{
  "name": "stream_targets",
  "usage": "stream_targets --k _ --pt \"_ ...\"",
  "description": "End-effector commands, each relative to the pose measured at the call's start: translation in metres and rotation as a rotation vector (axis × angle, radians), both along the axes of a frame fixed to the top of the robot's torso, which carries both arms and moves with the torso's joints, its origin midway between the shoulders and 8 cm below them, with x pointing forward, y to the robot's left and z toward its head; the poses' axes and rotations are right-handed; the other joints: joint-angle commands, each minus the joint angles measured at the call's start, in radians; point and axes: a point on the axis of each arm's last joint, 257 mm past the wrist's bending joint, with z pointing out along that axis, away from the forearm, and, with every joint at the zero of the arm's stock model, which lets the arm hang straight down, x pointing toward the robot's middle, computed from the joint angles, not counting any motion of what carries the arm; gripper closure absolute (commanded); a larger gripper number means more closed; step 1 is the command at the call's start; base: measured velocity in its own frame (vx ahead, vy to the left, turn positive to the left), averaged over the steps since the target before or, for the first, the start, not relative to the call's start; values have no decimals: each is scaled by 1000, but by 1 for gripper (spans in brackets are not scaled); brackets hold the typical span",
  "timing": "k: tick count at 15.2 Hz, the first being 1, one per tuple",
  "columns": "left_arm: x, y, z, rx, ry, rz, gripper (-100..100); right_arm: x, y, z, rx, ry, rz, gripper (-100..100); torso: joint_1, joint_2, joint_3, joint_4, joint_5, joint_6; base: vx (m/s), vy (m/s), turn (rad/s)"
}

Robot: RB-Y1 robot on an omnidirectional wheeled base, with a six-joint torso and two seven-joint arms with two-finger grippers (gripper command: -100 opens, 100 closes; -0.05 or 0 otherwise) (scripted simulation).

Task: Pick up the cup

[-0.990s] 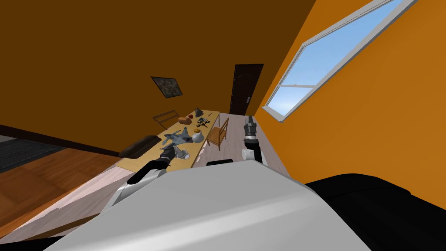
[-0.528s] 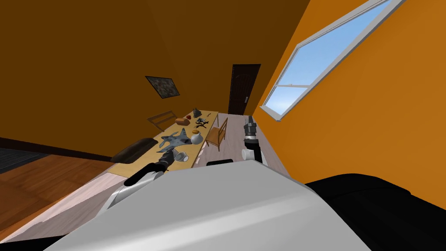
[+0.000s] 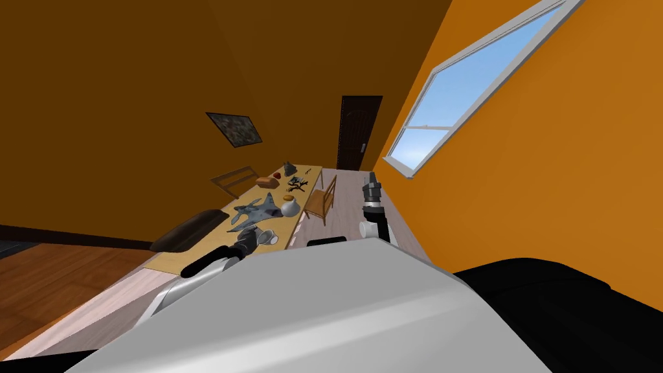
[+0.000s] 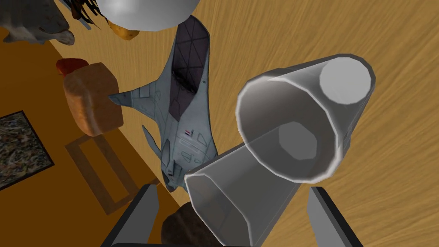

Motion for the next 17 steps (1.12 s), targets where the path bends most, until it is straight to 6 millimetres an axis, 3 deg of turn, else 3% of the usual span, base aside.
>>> stream_targets --k 1,17 --pt "-14 0 -10 -26 50 18 -100 0 0 0 0 0 0 0 0 0 0 0 0 0 32 17 -110" --pt "-102 -11 -56 -208 333 129 -100 0 0 0 0 0 0 0 0 -1 0 0 0 0 31 16 -75"
